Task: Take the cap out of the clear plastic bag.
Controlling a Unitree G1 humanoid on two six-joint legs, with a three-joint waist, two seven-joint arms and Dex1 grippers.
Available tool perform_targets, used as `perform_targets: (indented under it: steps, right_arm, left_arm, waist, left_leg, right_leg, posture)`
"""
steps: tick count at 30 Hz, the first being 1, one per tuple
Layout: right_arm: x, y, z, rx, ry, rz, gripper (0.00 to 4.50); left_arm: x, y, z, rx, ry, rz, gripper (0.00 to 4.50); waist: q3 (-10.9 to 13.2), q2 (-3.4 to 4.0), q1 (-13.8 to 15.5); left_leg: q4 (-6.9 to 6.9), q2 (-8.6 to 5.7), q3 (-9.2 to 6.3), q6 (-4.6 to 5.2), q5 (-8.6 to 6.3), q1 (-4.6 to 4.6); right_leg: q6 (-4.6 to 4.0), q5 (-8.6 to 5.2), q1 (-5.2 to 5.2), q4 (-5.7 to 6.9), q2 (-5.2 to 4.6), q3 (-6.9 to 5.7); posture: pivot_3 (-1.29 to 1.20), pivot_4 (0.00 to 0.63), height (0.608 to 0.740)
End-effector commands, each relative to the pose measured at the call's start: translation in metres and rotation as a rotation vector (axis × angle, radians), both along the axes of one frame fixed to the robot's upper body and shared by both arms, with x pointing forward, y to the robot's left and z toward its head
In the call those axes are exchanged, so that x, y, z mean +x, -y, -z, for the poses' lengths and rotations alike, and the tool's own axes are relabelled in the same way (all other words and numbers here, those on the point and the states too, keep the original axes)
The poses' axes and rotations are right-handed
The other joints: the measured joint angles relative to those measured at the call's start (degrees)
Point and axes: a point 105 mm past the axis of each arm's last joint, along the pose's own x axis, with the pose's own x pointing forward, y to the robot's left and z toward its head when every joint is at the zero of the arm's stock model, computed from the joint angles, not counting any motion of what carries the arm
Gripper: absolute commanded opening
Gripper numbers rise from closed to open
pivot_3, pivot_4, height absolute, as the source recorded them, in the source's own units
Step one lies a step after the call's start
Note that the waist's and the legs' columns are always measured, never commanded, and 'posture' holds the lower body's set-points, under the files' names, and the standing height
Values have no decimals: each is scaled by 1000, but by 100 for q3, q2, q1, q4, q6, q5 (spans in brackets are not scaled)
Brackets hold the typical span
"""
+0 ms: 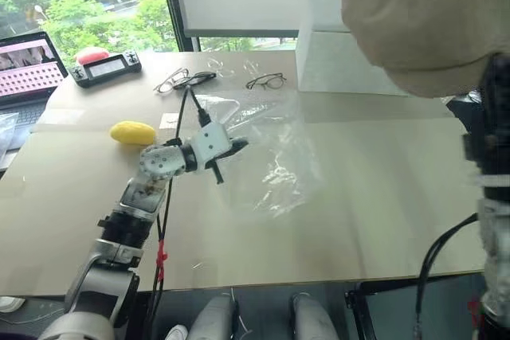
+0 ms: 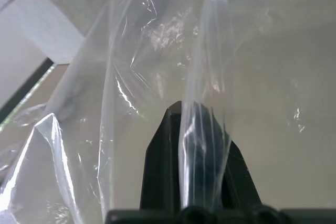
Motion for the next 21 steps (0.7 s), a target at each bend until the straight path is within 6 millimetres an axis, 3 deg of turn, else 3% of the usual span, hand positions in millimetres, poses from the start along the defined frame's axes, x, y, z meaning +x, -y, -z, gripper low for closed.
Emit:
perform_targets:
  steps: [1, 5, 12, 16, 21]
  right_arm:
    - [23, -12, 30, -9, -114, -22, 26]
    - [57, -21, 86, 97, -349, -71, 26]
    - [87, -28, 133, 224, -545, -104, 26]
    - [90, -31, 149, 187, -610, -100, 1387]
    - [88, -17, 155, 167, -641, -54, 3018]
  left_arm:
    - [-1, -19, -7, 37, 187, -27, 0]
    - [-5, -34, 9, 124, 278, -33, 0]
    - [-8, -58, 42, 272, 286, -49, 0]
    - [-8, -69, 54, 326, 278, -68, 1178]
    - [-11, -67, 55, 312, 286, -47, 2818]
  waist:
    - [0, 1, -10]
    - [-1, 2, -37]
    - [-4, 9, -90]
    - [-4, 9, -89]
    - [-5, 9, -88]
  left_leg:
    - [0, -1, 0, 0, 0, 0]
    - [0, -7, 4, 0, 0, 1]
    - [-2, -11, 11, 0, 0, 10]
    - [-2, -10, 11, 0, 0, 12]
    - [-2, -11, 12, 0, 0, 12]
  right_leg:
    - [0, 0, -3, 2, 0, 0]
    - [-1, 2, -4, 4, 2, 3]
    - [-1, 4, -6, 18, 3, 5]
    - [-1, 4, -9, 29, 4, 2]
    - [-1, 4, -12, 67, 3, 3]
  posture:
    - [0, 150, 740]
    - [0, 150, 740]
    - [0, 150, 740]
    - [0, 150, 740]
    - [0, 150, 740]
